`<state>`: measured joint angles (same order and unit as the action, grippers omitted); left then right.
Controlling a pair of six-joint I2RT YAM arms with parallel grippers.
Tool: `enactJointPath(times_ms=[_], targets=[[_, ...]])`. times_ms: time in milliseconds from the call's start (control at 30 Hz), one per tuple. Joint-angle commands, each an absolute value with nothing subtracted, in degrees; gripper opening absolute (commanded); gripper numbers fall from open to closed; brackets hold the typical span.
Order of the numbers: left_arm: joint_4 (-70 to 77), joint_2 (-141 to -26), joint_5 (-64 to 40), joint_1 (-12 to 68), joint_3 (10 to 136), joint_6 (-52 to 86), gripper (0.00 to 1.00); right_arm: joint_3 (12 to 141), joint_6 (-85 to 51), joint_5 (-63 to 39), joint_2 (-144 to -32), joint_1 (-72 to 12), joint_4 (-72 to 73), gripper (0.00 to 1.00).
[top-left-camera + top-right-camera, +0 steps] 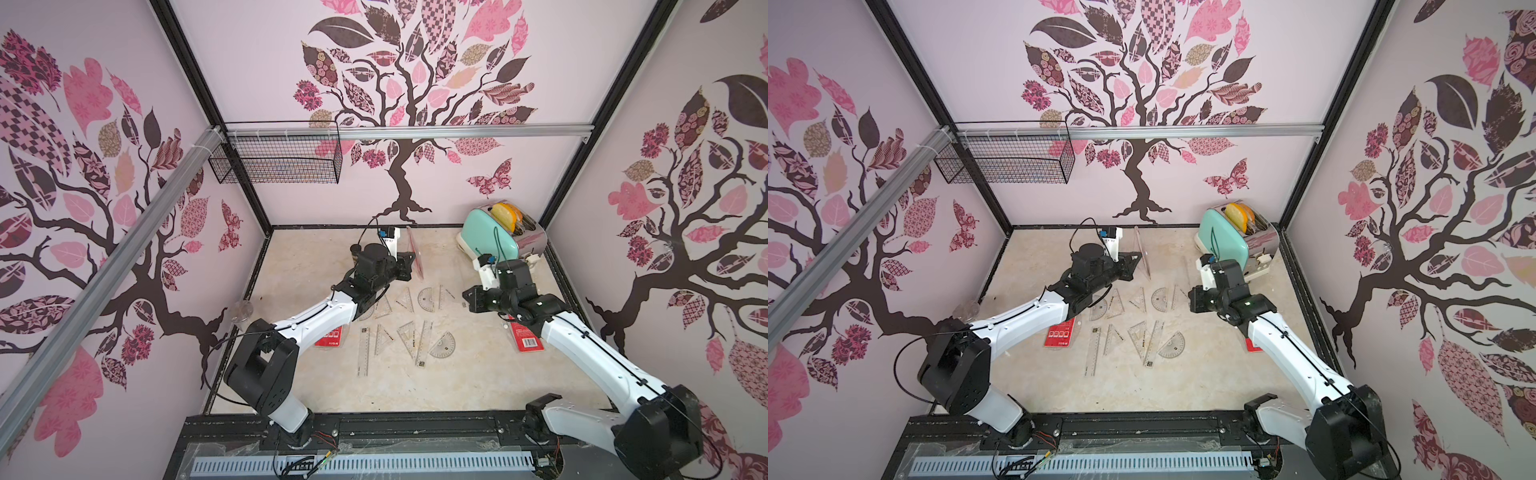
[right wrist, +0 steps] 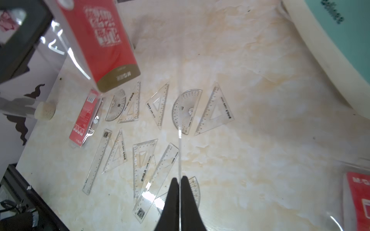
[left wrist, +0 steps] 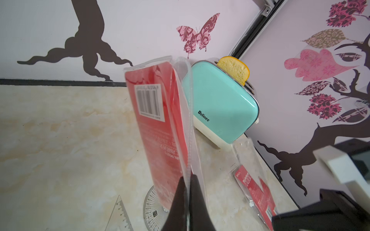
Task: Open the ruler set and take out the ruler
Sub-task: Place the ruler at the center of the board.
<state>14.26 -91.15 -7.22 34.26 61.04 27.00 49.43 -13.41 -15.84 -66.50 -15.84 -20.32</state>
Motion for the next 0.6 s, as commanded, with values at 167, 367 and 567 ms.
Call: enactJointPath(times_ms=[167,367,567], targets=[[14.25,-86.79,-9.79,34.28,56.46,26.26,0.00,45.88,-12.66,-27.42,-74.21,-5.05,-15.39,0.00],[11.37,-83.42,-10.74,34.27,55.20,24.50,0.00,45.43,-13.44,-29.41,-83.86,-4.66,-10.31,0.00],[9.71,-80.17,-10.20,34.28,54.21,22.77,0.00,47.16,-13.15,-31.30,-93.22,-4.00,-8.20,0.00]])
